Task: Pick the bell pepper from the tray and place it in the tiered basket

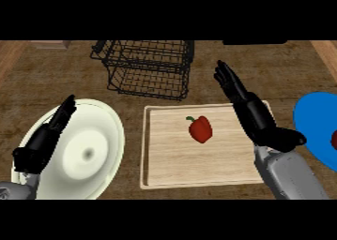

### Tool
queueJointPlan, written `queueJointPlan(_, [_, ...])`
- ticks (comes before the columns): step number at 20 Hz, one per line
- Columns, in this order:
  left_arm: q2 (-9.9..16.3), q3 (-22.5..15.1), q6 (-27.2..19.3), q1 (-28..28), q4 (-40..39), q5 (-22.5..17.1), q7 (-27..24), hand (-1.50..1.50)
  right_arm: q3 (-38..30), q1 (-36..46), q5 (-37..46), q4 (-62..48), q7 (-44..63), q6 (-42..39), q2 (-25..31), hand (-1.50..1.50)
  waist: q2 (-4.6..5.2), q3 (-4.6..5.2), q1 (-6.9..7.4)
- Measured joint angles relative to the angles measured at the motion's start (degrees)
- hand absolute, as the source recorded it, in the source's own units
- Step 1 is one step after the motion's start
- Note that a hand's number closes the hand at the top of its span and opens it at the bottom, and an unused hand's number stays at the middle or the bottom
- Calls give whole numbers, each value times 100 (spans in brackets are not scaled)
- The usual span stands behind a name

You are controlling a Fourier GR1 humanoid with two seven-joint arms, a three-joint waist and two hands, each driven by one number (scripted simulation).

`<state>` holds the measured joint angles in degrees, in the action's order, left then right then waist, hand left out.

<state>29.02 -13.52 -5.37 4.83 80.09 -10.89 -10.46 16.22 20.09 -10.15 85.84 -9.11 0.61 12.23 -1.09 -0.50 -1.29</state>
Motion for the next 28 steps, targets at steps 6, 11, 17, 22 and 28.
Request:
queueJointPlan(6, [-527, 27, 23, 304, 64, -358, 771, 0, -315, -475, 13, 167, -1224, -448, 253, 150, 83, 32, 59])
queueJointPlan(11, [-802, 1, 10, 296, 225, -704, 1225, 0, -1193, -978, 210, -315, -1811, 937, -185, -150, 103, 6, -31])
queueJointPlan(17, [-1064, -72, -132, 471, 382, -740, 1785, 0, -842, -1521, 1070, -287, -2646, 1256, -165, -150, 88, 19, 66])
queueJointPlan(22, [-1089, -42, -170, 481, 432, -733, 1930, 0, -327, -2154, 2283, 526, -1802, 1808, 279, -150, 58, 42, 3])
queueJointPlan(28, [-1087, 10, -228, 477, 484, -738, 2047, 0, -20, -2635, 4059, 1421, 30, 2291, 809, -150, 37, 85, -67])
